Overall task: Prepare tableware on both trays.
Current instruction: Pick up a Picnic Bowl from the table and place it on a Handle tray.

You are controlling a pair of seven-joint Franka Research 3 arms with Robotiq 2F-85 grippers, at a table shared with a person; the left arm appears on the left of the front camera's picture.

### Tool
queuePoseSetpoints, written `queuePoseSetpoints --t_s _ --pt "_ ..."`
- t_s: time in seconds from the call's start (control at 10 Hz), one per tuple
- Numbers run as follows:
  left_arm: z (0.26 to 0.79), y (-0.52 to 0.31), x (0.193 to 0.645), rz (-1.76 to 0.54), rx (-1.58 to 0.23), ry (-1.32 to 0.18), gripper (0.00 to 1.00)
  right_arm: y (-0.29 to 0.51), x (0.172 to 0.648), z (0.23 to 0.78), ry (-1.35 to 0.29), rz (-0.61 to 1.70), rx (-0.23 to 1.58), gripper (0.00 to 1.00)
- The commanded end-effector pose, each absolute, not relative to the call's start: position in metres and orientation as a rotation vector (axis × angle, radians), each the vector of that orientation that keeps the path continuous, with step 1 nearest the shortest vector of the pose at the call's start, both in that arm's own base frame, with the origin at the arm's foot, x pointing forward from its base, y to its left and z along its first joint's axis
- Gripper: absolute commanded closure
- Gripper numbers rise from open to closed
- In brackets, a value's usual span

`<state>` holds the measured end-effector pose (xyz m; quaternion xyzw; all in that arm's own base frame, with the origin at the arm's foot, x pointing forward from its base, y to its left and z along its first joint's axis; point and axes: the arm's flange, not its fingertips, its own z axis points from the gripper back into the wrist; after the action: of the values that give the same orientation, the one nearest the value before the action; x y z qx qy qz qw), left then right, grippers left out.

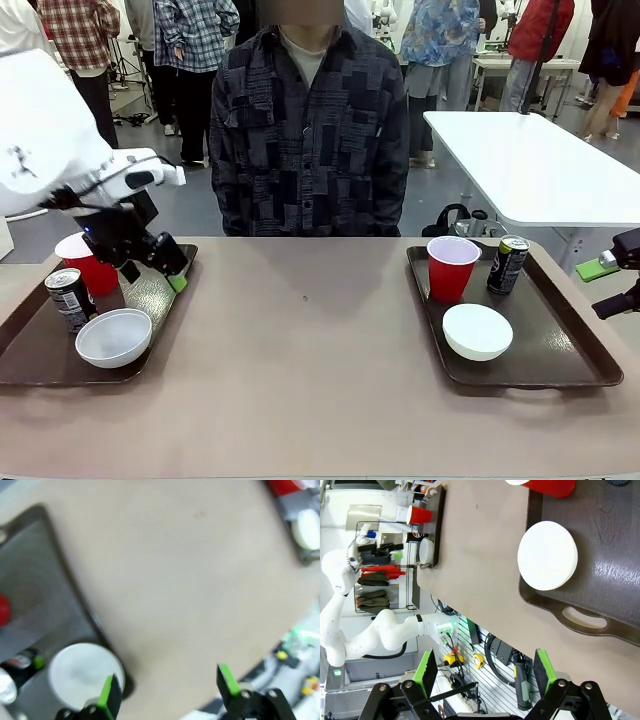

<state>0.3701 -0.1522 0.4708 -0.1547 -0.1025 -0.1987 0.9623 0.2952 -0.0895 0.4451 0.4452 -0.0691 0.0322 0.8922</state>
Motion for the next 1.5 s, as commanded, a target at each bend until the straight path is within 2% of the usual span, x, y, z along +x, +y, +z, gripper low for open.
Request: queuePoseSetpoints --t_s 0.0,0.2,0.4,0.9,1.1,1.2,1.4 --pt "0.508 -0.104 0.347 -0.375 -0.631 -0.175 0.00 -0.090 0.296 0.446 -0.160 0.074 0.951 0.00" --pt "0.516 -0.053 0.343 -0.289 -0.838 -0.160 0.00 -0.090 0.296 0.446 -0.160 0.074 0.951 0.00" --pt "0.507 -0.019 0.341 -0.217 -0.921 -0.108 0.00 -0.090 0.296 0.446 -0.160 0.074 0.951 0.00" --pt "0.494 0.054 0.349 -0.106 -0.991 -0.088 0.00 -0.090 0.296 0.446 -0.160 0.074 0.951 0.00" --pt "0.495 0.053 0.343 -0.182 -0.901 -0.155 0.00 -0.090 0.296 0.446 -0.160 0.074 0.951 0.00" --pt "0.491 0.054 0.345 -0.084 -0.951 -0.074 0.00 -0.090 0.296 0.446 -0.160 0.074 0.951 0.00" --pt "0.491 0.054 0.345 -0.084 -0.951 -0.074 0.00 -0.090 0.296 0.446 -0.160 0.074 0.951 0.00"
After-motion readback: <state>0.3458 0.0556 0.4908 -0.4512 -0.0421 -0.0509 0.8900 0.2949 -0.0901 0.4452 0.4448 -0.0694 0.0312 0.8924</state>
